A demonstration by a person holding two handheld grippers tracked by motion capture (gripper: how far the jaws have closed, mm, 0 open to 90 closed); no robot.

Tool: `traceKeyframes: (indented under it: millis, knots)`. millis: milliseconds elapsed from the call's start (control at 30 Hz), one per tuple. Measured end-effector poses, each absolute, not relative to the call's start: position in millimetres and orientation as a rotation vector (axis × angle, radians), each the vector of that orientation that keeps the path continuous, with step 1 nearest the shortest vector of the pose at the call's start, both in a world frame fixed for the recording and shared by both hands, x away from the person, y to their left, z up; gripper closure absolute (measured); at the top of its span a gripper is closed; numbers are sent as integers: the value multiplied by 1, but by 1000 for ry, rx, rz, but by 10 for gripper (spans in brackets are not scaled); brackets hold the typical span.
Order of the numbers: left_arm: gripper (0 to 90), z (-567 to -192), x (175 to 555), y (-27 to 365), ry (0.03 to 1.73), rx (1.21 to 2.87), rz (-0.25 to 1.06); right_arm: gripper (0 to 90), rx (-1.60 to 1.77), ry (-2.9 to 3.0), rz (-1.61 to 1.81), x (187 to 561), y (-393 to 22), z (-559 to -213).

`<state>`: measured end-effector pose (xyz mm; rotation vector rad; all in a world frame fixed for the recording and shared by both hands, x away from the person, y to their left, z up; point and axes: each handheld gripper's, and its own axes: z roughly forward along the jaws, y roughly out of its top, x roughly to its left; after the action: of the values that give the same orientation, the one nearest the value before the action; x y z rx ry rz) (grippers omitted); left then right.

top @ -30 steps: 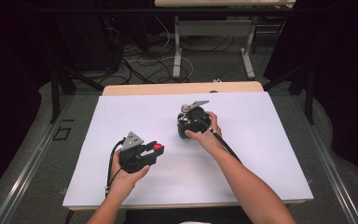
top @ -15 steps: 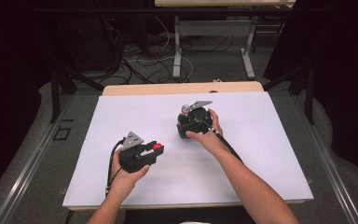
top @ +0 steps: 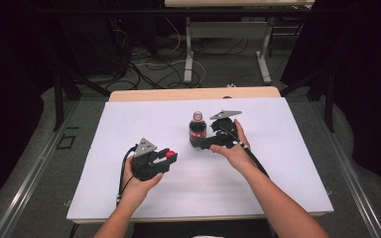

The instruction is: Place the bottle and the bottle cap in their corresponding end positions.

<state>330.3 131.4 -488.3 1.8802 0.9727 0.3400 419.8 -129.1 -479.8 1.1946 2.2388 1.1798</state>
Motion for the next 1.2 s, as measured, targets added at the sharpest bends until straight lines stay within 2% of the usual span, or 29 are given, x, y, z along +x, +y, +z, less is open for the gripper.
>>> traceKeyframes:
  millis: [400,700,933,1200]
  knots:
    - [609,-495,345,103,933,1903,319,0,1195,2200,1118,377,-162,-480]
    - [610,-519,353,71,894,1959,267,0,1212,2165,1141,349,-186,-481]
    - [609,-549,350,52,892,2038,228,0,1262,2142,1159,348,-200,-484]
    - [609,-564,350,43,880,2112,229,0,1273,2141,1175,347,-205,-485]
